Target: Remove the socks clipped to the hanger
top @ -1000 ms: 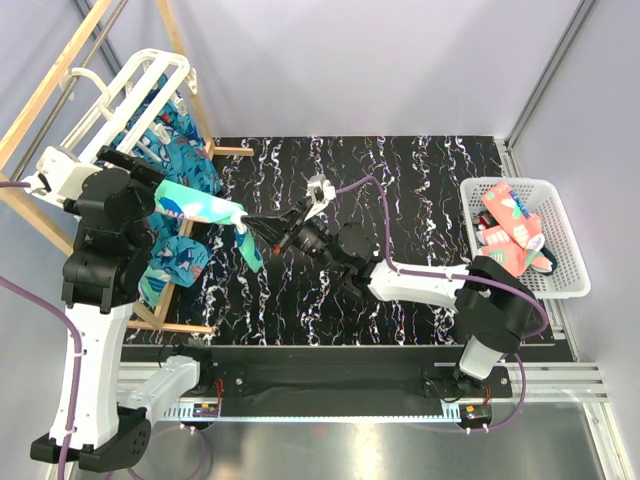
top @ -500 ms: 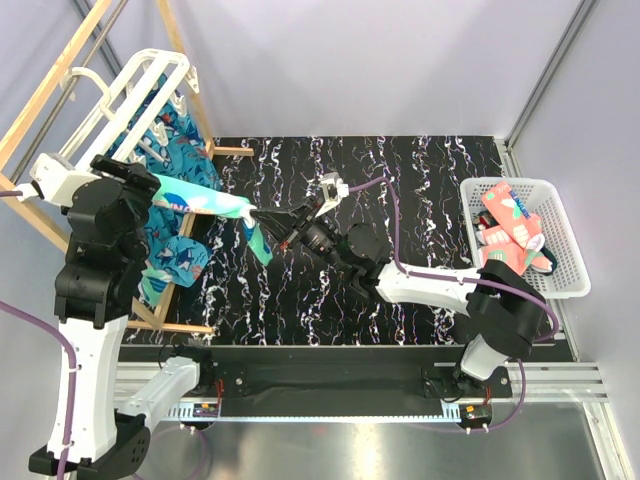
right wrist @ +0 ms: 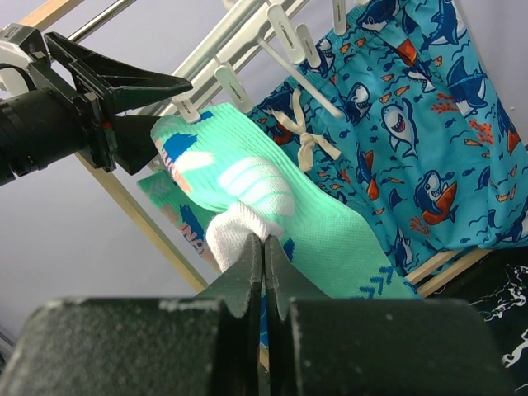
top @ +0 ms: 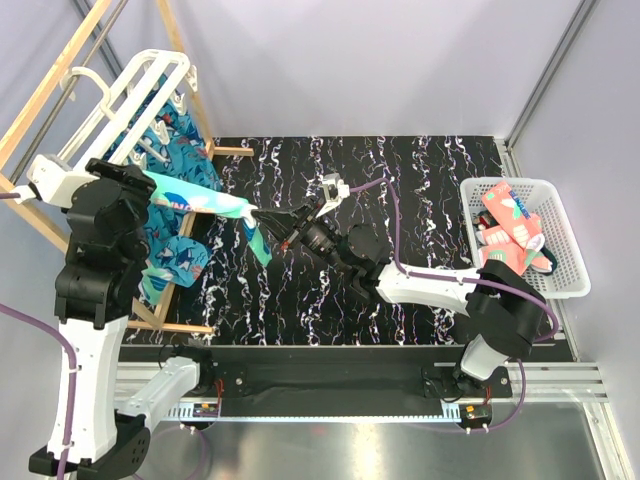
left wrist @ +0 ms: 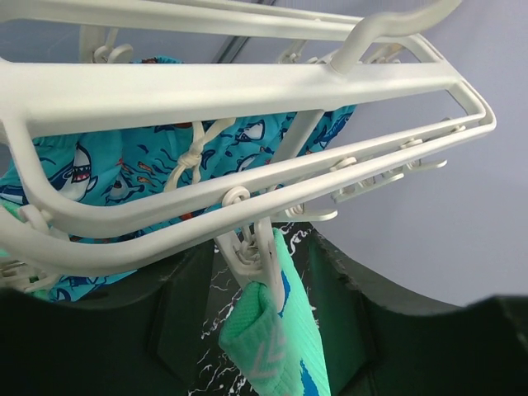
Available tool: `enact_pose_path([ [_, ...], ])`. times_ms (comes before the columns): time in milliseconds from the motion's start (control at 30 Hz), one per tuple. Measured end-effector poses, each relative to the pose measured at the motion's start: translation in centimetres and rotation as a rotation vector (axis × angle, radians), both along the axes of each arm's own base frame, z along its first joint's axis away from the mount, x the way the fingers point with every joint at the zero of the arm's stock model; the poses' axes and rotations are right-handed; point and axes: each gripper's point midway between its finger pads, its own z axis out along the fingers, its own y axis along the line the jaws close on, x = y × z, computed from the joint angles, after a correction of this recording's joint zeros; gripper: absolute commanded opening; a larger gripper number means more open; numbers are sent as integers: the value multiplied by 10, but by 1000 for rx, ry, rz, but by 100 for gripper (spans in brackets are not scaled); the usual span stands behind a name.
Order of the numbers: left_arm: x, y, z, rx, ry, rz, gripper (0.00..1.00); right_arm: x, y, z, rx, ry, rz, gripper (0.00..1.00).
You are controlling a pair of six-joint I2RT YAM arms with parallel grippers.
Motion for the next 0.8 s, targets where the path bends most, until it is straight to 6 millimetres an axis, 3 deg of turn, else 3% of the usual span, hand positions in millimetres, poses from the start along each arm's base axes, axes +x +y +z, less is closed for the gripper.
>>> enact_pose_path([
  [200, -1, 2, 5, -5, -21, 14, 53, 0, 0, 0, 3, 2, 2, 0],
  [333, -1, 3, 6, -7, -28, 20, 42, 0, 0, 1, 6, 4, 4, 0],
  [467, -1, 4, 7, -8, -34, 25, 21, 0, 0, 1, 7, 6, 5, 0],
  [500, 0, 4, 7, -10, -38, 26, 1, -1, 0, 1, 7, 6, 5, 0],
  [800, 1, 5, 9, -8, -46, 34, 0, -1, 0, 1, 11, 13, 8, 0],
])
